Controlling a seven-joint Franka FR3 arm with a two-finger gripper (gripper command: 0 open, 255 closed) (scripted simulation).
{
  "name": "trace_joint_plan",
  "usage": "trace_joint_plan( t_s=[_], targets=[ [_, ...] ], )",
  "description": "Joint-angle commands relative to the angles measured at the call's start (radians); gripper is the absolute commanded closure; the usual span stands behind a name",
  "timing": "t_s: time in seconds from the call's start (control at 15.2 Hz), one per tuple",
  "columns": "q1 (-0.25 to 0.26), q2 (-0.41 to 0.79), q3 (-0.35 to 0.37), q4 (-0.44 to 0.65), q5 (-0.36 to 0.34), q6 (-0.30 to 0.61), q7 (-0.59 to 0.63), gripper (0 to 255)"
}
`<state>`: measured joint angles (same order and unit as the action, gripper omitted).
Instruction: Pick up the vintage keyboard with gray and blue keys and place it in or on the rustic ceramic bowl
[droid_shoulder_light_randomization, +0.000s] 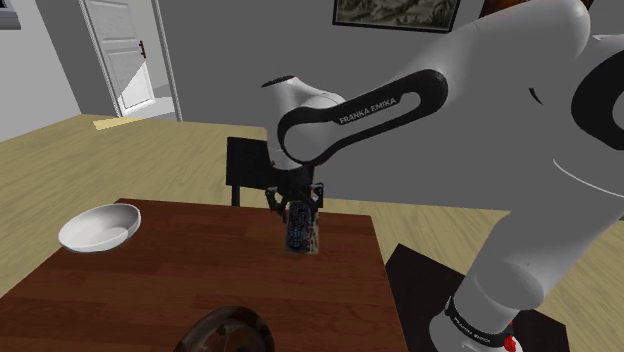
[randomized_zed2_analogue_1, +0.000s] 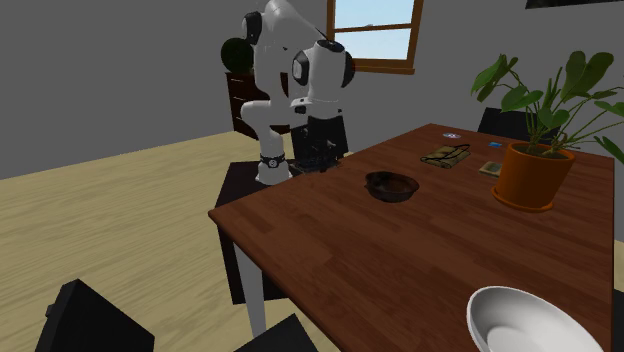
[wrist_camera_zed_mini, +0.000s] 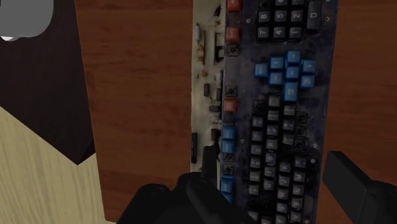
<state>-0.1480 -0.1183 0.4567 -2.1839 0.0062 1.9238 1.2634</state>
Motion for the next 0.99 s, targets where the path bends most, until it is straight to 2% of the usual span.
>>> trace_joint_plan(
  t_s=[0.0,0.46,0.92],
  targets=[
    [0.022,0.014,0.028,0.018,0.005,-0.006,0.050,255],
    [0.103,0.092,0.127,0.110,-0.001,-0.031,0.236,255],
    [0.199,0.232,0.210,0.257,-0.059,-0.068,0.441,255]
  ],
)
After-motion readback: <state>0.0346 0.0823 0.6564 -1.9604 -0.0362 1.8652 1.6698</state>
